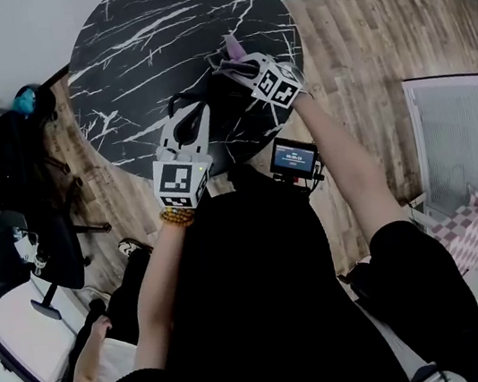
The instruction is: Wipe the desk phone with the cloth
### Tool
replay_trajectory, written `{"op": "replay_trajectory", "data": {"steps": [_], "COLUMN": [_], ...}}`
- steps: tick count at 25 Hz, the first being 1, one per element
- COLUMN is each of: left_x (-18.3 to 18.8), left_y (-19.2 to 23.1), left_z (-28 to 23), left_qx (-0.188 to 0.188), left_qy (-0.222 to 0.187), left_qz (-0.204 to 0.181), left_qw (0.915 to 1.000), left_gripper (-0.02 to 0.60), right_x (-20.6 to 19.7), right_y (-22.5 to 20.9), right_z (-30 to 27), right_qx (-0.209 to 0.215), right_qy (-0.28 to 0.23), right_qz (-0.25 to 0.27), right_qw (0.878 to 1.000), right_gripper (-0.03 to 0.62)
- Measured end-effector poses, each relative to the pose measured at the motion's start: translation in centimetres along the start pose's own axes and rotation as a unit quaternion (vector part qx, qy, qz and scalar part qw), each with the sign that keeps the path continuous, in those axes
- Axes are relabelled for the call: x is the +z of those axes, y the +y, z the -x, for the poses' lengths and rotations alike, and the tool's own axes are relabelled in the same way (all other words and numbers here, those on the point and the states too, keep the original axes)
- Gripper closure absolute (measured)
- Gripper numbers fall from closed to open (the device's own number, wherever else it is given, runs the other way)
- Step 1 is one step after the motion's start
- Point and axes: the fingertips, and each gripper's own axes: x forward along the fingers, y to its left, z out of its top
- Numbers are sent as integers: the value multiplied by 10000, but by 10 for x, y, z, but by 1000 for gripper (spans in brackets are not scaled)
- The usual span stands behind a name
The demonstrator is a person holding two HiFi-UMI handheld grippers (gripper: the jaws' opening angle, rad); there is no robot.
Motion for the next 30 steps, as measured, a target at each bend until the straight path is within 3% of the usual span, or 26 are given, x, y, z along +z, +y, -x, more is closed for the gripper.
{"op": "replay_trajectory", "data": {"steps": [30], "left_x": [-7], "left_y": [-3], "left_z": [5], "left_qx": [-4], "left_qy": [60], "left_qz": [17], "left_qw": [10000], "left_gripper": [565], "right_x": [-6], "right_y": [31], "right_z": [-5], "right_qx": [273], "right_qy": [65], "right_qz": [-14], "right_qw": [9996], "right_gripper": [531]}}
